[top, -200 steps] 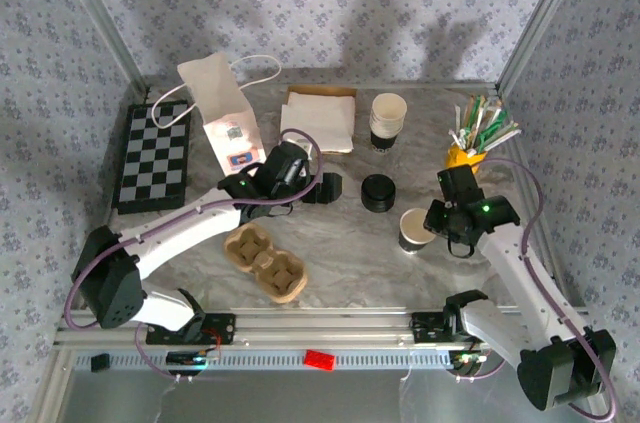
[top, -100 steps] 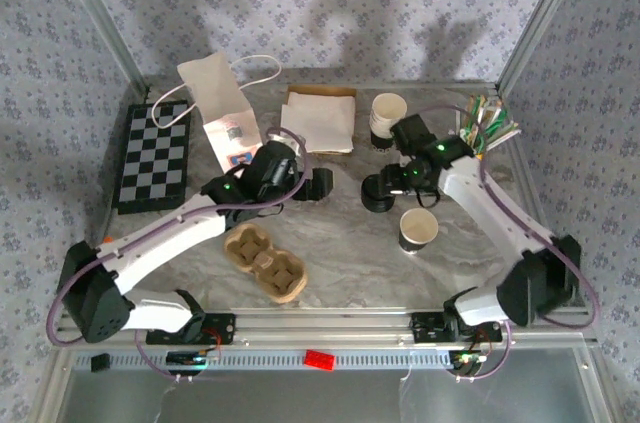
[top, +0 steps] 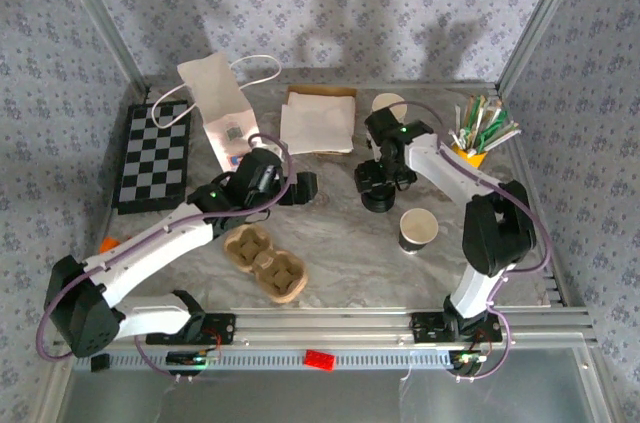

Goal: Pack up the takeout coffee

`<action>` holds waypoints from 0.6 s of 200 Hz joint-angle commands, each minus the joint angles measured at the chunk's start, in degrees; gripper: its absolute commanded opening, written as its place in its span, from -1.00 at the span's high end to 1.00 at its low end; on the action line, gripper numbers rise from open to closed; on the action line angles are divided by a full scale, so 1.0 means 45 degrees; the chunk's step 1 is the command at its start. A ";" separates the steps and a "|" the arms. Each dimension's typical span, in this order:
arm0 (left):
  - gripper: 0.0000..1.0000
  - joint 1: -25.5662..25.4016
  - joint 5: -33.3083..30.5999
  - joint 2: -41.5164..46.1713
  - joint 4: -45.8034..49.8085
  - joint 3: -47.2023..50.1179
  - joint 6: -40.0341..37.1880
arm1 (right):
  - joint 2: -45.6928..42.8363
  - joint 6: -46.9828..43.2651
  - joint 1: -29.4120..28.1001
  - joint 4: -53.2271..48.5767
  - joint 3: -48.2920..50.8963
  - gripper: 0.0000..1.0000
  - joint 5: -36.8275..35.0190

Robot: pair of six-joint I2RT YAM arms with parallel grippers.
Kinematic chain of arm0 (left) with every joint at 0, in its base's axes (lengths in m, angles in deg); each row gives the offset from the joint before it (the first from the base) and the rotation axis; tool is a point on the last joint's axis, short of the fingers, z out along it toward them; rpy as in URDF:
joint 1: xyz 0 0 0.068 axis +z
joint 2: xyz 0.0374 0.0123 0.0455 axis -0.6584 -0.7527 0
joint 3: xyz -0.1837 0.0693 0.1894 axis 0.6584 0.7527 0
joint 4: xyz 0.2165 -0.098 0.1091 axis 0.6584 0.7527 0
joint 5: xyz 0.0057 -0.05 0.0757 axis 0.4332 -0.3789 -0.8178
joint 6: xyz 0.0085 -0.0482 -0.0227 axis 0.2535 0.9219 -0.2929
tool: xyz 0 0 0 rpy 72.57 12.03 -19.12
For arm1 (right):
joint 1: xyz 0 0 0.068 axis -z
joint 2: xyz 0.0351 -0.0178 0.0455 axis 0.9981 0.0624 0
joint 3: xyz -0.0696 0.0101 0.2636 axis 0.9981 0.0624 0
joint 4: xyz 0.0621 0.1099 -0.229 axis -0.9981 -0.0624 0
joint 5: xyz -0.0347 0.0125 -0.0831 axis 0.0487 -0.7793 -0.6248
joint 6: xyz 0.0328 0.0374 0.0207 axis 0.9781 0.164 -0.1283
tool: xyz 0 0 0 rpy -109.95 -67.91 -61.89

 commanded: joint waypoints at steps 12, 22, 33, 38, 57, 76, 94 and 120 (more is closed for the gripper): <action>-0.99 0.0121 -0.0195 0.0185 0.0068 -0.0068 0.0170 | 0.0471 -0.0284 -0.0032 0.0164 -0.0253 -0.84 -0.0578; -1.00 0.0110 -0.0240 0.0155 0.0042 -0.0037 0.0191 | 0.0626 -0.0295 -0.0007 0.0165 -0.0255 -0.84 -0.0584; -0.99 0.0131 -0.0259 0.0141 0.0018 -0.0032 0.0214 | 0.0769 -0.0316 -0.0003 0.0199 -0.0235 -0.82 -0.0541; -1.00 0.0149 -0.0261 0.0110 0.0002 -0.0026 0.0222 | 0.0819 -0.0301 0.0006 0.0239 -0.0217 -0.81 -0.0536; -1.00 0.0157 -0.0200 0.0048 -0.0018 -0.0056 0.0235 | 0.0929 -0.0277 0.0044 0.0412 -0.0185 -0.79 -0.0361; -1.00 0.0175 -0.0140 -0.0064 0.0040 -0.0106 0.0236 | 0.1045 -0.0257 0.0068 0.0480 -0.0159 -0.73 -0.0296; -0.99 0.0194 -0.0091 -0.0133 0.0040 -0.0151 0.0238 | 0.1177 -0.0223 0.0113 0.0477 -0.0213 -0.69 -0.0213; -0.99 0.0185 -0.0062 -0.0187 0.0079 -0.0183 0.0233 | 0.1165 -0.0199 0.0136 0.0482 -0.0297 -0.63 -0.0231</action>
